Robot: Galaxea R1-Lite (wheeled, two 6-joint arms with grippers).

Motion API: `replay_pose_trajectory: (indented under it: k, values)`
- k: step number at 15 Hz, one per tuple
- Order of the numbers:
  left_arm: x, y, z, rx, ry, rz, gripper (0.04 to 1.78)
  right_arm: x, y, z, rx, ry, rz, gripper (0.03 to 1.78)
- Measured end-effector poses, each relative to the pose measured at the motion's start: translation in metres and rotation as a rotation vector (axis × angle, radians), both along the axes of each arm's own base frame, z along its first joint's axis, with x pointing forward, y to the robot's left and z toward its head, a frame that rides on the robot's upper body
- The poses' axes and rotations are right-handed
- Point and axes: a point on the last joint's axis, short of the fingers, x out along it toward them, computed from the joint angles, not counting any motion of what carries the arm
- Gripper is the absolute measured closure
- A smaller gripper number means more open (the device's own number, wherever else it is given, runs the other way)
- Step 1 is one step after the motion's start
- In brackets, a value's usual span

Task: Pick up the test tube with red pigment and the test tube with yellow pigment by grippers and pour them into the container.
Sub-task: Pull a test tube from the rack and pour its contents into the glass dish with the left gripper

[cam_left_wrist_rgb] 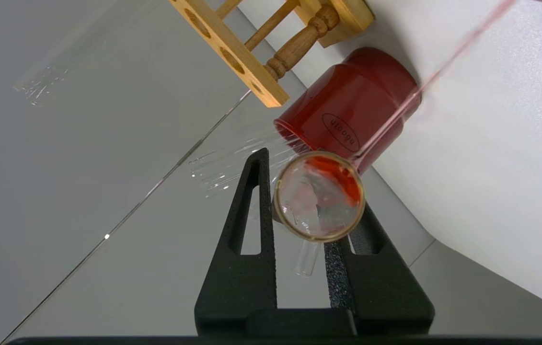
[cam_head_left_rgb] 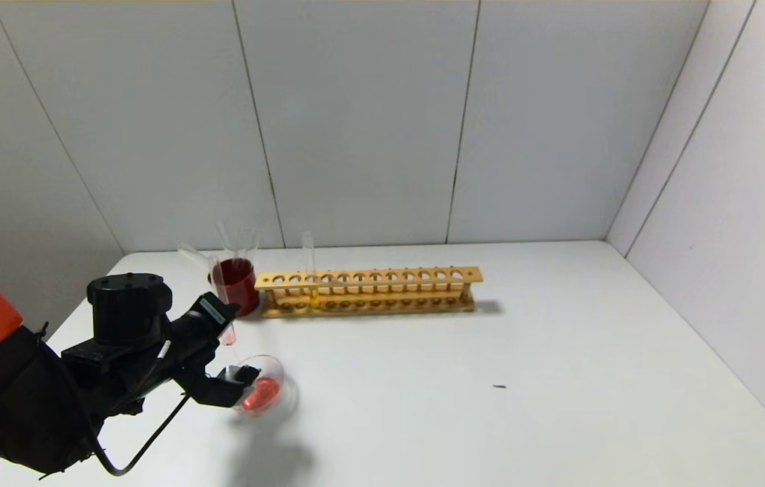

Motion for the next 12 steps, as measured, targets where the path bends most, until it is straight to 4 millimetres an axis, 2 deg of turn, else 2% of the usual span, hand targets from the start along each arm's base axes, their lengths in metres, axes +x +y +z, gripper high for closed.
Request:
replay_pose_trajectory:
  k: [12]
  values:
    - [0.0009,-0.0001,0.0044,0.077,-0.055,-0.023,1.49,0.0,0.0,0.0,0.0,0.0,0.001,0.06]
